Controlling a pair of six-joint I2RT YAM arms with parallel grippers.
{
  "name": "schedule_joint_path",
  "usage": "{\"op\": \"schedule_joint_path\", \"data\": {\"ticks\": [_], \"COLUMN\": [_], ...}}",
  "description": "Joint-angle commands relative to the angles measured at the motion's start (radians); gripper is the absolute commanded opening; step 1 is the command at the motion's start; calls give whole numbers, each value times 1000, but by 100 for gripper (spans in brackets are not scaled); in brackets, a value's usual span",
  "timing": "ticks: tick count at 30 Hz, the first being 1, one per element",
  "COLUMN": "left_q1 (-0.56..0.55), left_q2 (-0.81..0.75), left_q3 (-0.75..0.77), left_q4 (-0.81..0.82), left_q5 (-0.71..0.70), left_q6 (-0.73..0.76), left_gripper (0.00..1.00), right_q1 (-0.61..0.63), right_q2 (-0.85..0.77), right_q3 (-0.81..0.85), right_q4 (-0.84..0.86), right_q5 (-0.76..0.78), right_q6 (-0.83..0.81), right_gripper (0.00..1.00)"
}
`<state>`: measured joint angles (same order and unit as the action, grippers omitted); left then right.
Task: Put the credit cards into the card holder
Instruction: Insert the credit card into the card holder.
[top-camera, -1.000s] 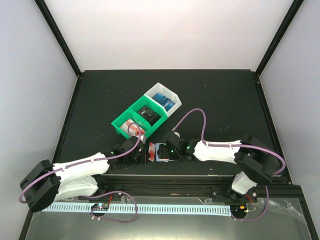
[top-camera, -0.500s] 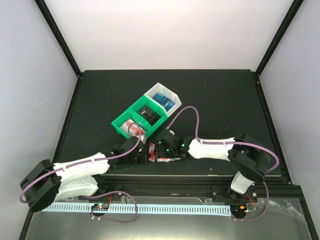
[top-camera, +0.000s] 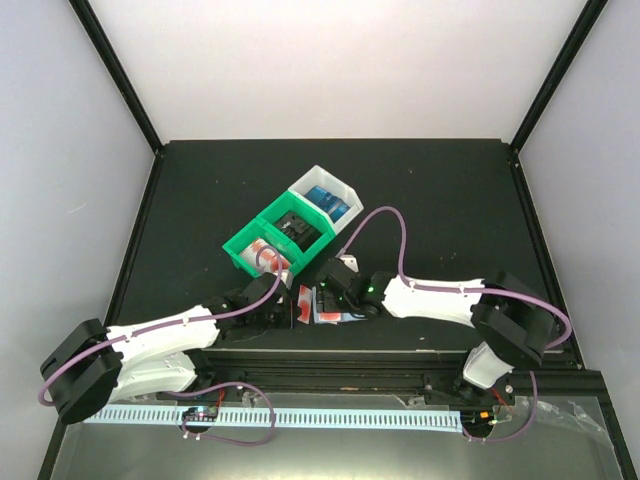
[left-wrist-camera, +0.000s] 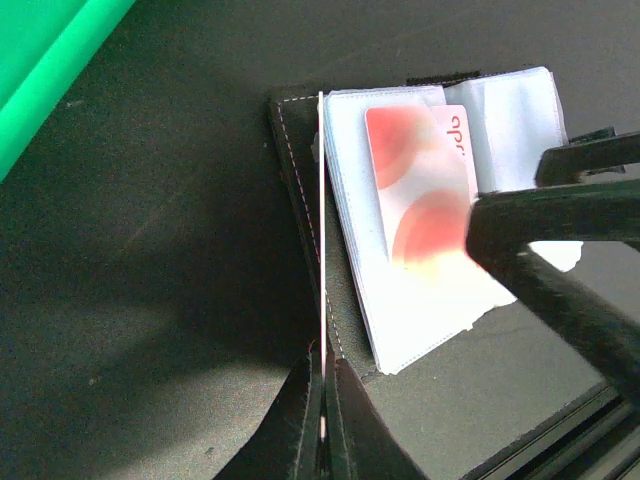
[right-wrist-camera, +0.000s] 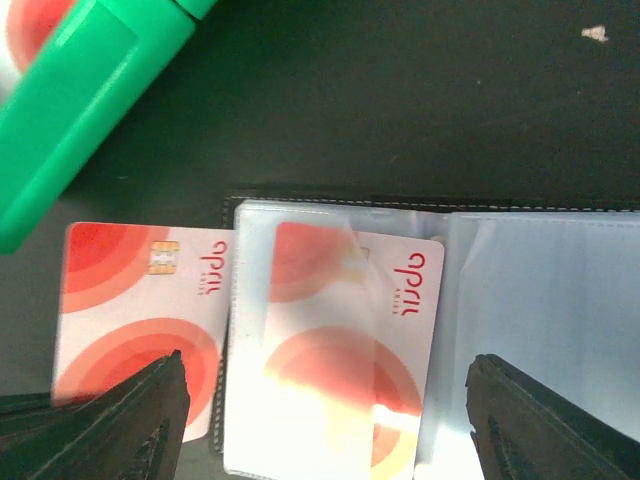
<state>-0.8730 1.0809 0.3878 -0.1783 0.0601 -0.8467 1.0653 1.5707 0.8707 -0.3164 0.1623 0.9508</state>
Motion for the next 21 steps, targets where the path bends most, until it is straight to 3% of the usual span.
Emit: {"op": "schedule_joint_path", "data": {"ticks": [1, 13, 17, 21], "left_q1": [-7, -7, -7, -7], "left_q2": [3, 5, 0, -20], "left_q3": [6, 3, 5, 28], "left_q4": [-27, -21, -25, -82], "left_q5": [7, 17, 11, -38], "left_q6": [12, 7, 8, 14], "left_gripper": [2, 1, 2, 2], "right_q1": [5, 5, 4, 4], "right_q2": [65, 87, 68, 37], "right_q3": [31, -10, -18, -3], "right_q4": [-31, 174, 189, 98], "right_q5": [16, -176, -179, -82], "right_q6": [7, -42, -52, -35], "right_gripper": [77, 72, 71, 71]}}
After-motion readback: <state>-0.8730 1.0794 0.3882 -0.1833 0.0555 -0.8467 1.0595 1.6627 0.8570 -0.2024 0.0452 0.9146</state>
